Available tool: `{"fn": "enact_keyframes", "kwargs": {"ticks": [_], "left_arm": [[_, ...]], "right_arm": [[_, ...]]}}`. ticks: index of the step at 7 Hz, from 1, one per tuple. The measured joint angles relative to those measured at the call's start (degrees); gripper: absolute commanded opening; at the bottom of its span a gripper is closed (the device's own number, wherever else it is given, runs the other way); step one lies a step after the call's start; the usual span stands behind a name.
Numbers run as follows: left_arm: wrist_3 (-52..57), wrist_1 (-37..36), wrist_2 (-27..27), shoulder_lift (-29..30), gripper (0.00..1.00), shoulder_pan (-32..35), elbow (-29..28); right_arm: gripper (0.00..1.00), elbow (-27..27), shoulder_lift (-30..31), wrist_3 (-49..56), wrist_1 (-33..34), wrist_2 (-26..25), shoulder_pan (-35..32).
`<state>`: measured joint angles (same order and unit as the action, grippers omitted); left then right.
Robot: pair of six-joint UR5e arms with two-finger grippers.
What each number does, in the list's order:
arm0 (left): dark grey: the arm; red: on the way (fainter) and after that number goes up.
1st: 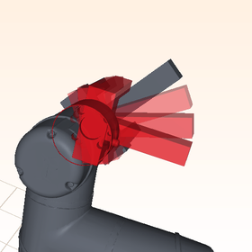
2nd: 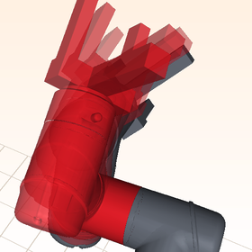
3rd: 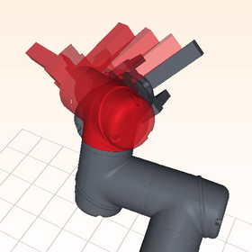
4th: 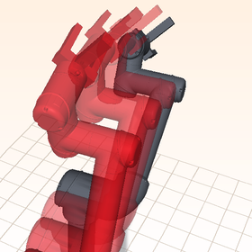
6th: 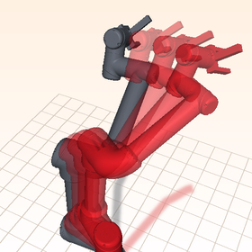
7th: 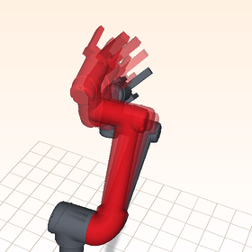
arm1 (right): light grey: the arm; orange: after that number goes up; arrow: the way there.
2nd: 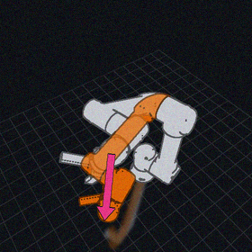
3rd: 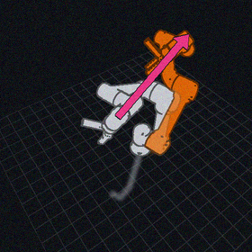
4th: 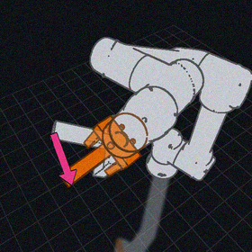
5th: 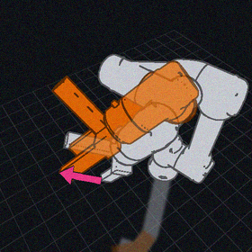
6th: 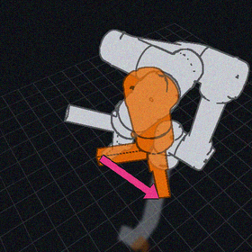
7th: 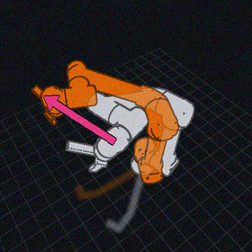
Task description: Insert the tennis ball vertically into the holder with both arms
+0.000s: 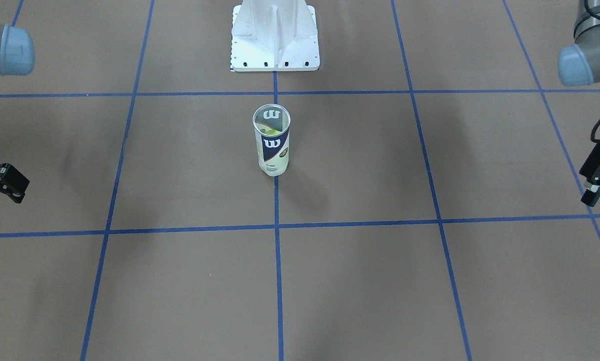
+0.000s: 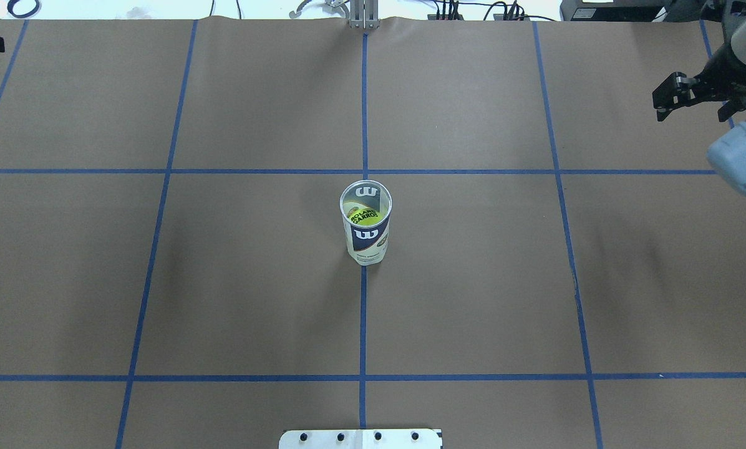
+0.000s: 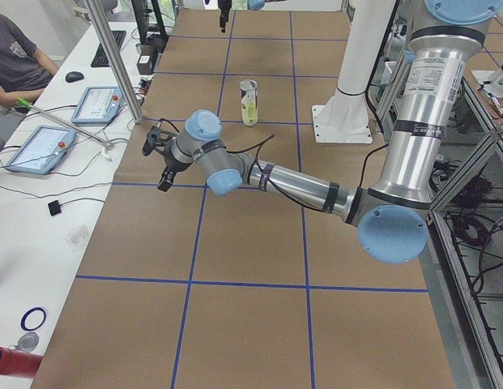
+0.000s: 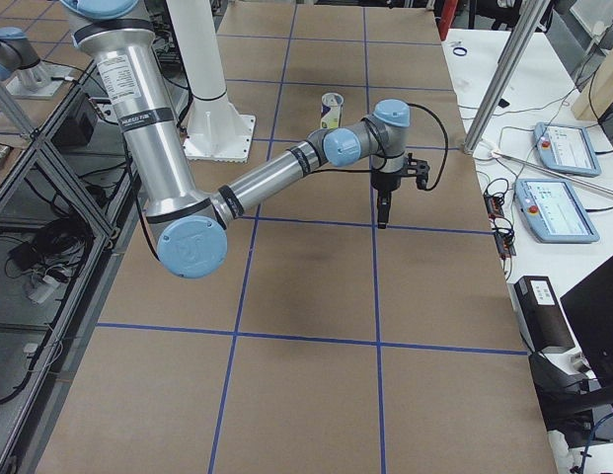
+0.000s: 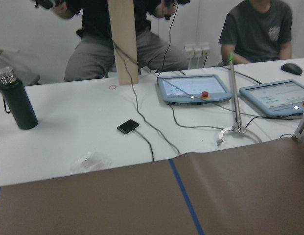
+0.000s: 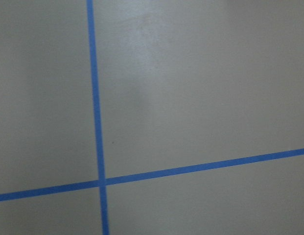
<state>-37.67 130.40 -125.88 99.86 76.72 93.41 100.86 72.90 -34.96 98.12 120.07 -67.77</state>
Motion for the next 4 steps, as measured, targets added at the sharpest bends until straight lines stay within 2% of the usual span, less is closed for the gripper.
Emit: {"fn": "enact_keyframes", "kwargs": {"ticks": [1, 2, 4], "left_arm": [[8.02, -3.23, -3.80, -1.30, 0.99, 2.12, -2.06], [15.50, -8.87, -5.66, -1.92, 0.99, 3.54, -3.44], [21.61, -16.59, -6.81, -2.39, 0.99, 4.29, -4.41]], "right_arm": [[1.00, -1.32, 1.03, 3.64, -0.80, 1.43, -1.99], [1.00, -1.99, 2.46, 7.08, -1.19, 2.98, -3.79], [1.00, -2.37, 5.69, 16.16, -1.38, 6.86, -7.64]]}}
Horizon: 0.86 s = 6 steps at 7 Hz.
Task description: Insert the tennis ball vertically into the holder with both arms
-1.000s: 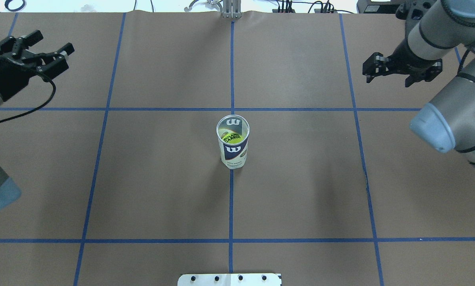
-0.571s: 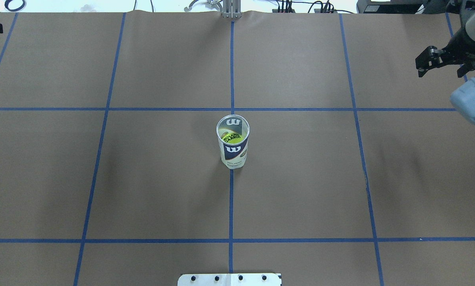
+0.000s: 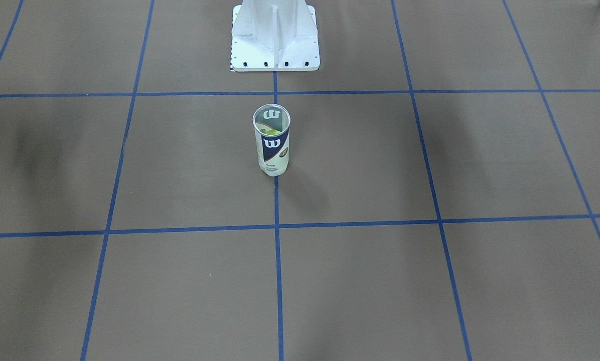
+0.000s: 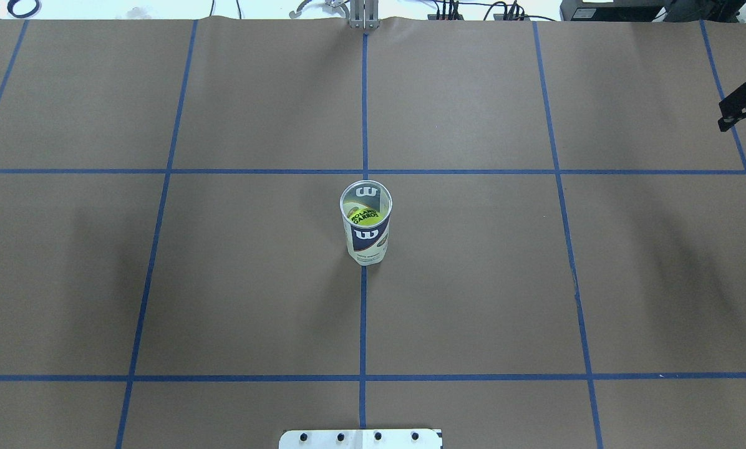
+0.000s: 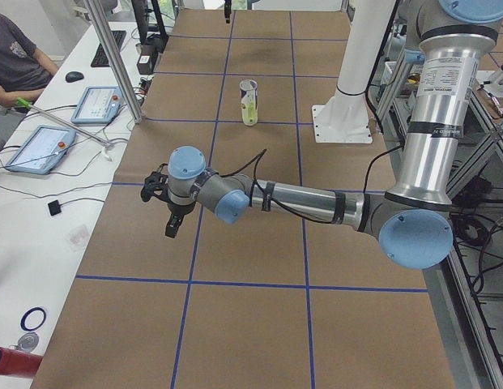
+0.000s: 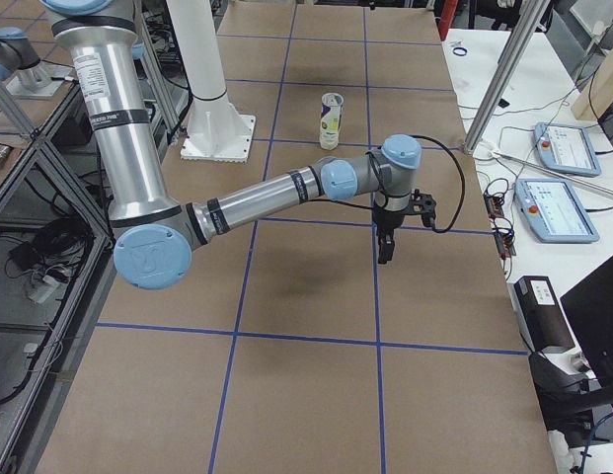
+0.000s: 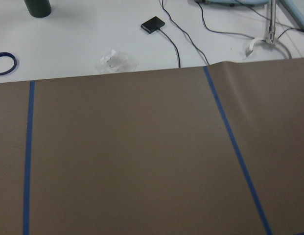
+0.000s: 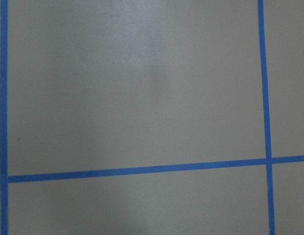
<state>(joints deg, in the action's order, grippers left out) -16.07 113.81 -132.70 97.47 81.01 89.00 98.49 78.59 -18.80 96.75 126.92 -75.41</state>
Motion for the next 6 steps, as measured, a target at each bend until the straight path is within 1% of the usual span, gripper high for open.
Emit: {"fn": "enact_keyframes", "kwargs": {"ticks": [2, 4, 6], "left_arm": [[0.60, -4.09, -1.93, 0.39, 0.99, -0.01, -0.79], [0.41, -8.77, -3.03, 2.17, 0.99, 0.07, -0.58], [0.64, -13.71, -3.28, 3.68, 0.99, 0.28, 0.36]], "right_arm": [[1.00, -0.05, 2.97, 7.17, 0.01, 5.13, -3.51], [1.00, -0.05, 6.07, 13.97, 0.00, 7.48, -6.10], [1.00, -0.04, 7.87, 15.85, -0.05, 9.12, -7.22]]}}
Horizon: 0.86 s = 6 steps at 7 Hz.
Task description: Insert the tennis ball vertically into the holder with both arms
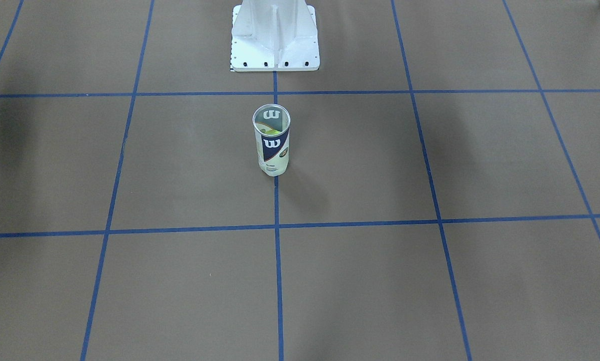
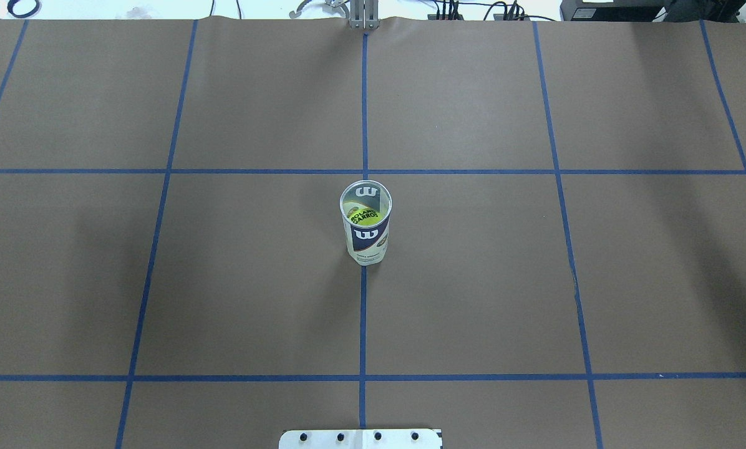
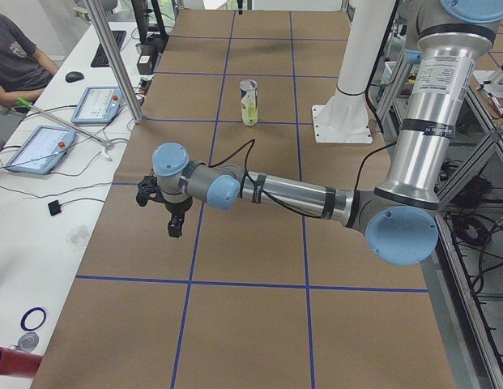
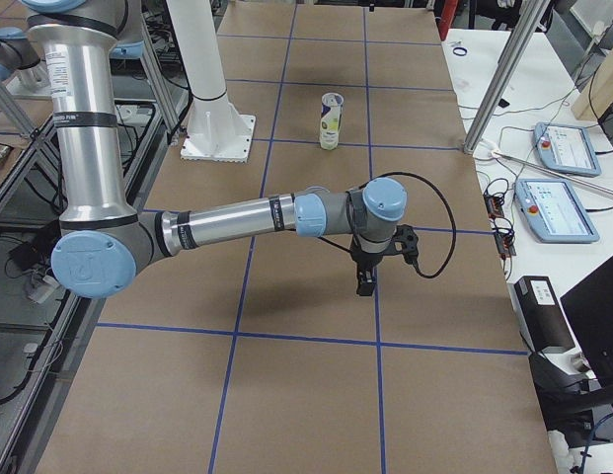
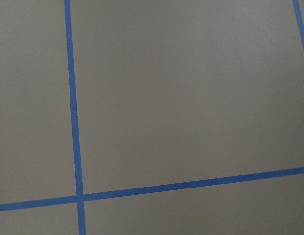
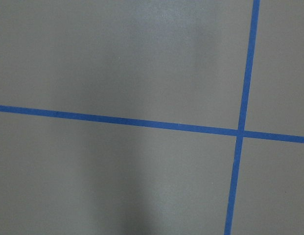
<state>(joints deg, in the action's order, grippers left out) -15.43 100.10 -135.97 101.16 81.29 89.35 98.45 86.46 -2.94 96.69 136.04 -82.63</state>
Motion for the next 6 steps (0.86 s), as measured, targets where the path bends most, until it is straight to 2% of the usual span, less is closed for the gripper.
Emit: {"fn": "enact_keyframes", "kwargs": {"ticks": [3, 6], "left_arm": [[-0.41, -0.93, -0.67, -5.11, 0.99, 0.41, 6.08], [-0.48, -0.84, -1.43, -7.89, 1.00, 0.53, 7.73]], "right_arm": [[1.00, -0.61, 0.28, 0.44, -0.07, 0.17, -0.22], [1.00, -2.01, -0.04, 0.36, -0.10, 0.12, -0.24]]}}
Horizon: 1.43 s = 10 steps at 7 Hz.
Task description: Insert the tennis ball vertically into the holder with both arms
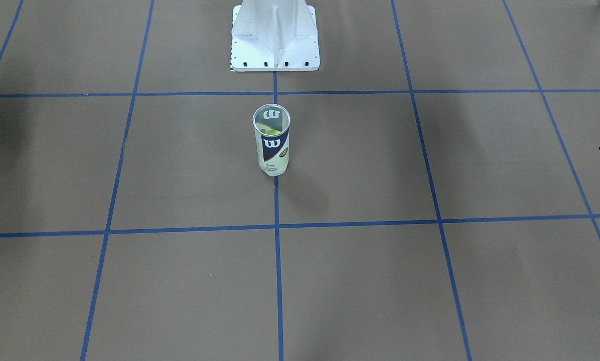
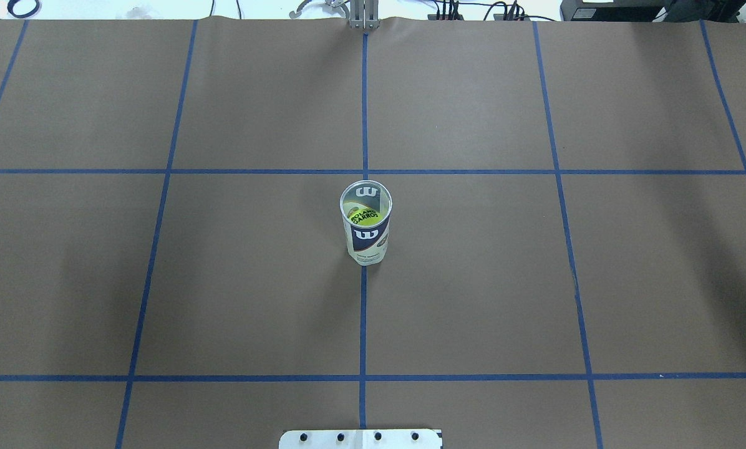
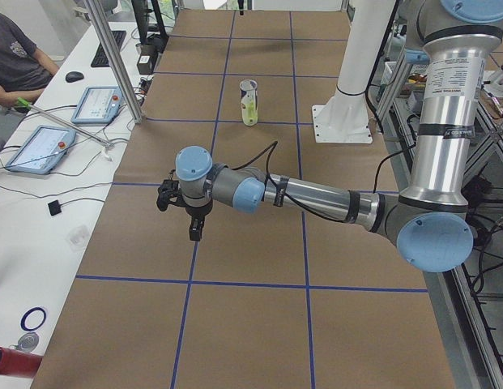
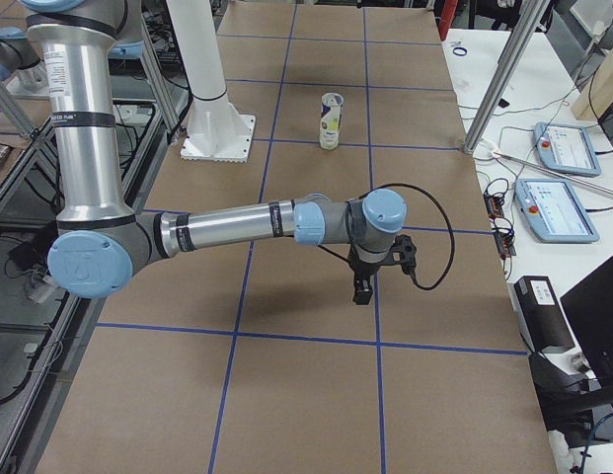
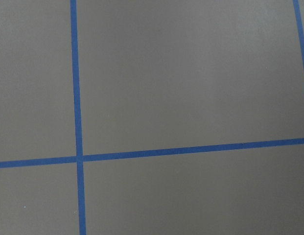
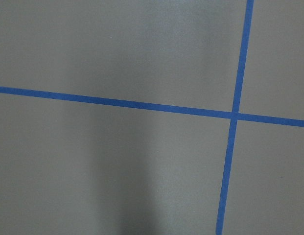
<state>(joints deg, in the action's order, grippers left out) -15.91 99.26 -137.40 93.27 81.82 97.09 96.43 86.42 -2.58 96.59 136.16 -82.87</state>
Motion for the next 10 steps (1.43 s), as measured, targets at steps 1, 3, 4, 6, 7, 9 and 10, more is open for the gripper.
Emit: {"fn": "enact_keyframes", "kwargs": {"ticks": [1, 3, 4, 6, 7, 9, 10], "left_arm": [[0.00, -0.03, -0.02, -0.30, 1.00, 0.00, 0.43], [0.02, -0.05, 0.02, -0.93, 1.00, -0.04, 0.77], [0.06, -0.04, 0.11, -1.17, 1.00, -0.14, 0.70], [0.03, -0.03, 0.13, -1.65, 1.00, -0.20, 0.59], [-0.03, 0.02, 0.10, -1.83, 1.00, -0.16, 0.62], [-0.39, -0.09, 0.49, -1.97, 1.00, -0.13, 1.18], [-0.45, -0.07, 0.69, -2.01, 1.00, -0.11, 1.46]], "right_arm": [[1.00, -0.04, 0.03, 0.02, 0.00, 0.02, -0.01], [1.00, 0.16, 0.16, -0.11, 0.00, 0.01, -0.01], [1.00, 0.57, 0.33, -0.12, 0.00, 0.08, -0.01], [1.00, 1.42, 0.70, -0.11, 0.00, 0.32, -0.01], [1.00, 1.57, 0.93, -0.21, 0.00, 0.43, -0.01], [1.00, 1.47, 0.97, -0.31, 0.05, 0.54, -0.01], [1.00, 1.38, 0.96, -0.34, 0.06, 0.55, 0.00]]}}
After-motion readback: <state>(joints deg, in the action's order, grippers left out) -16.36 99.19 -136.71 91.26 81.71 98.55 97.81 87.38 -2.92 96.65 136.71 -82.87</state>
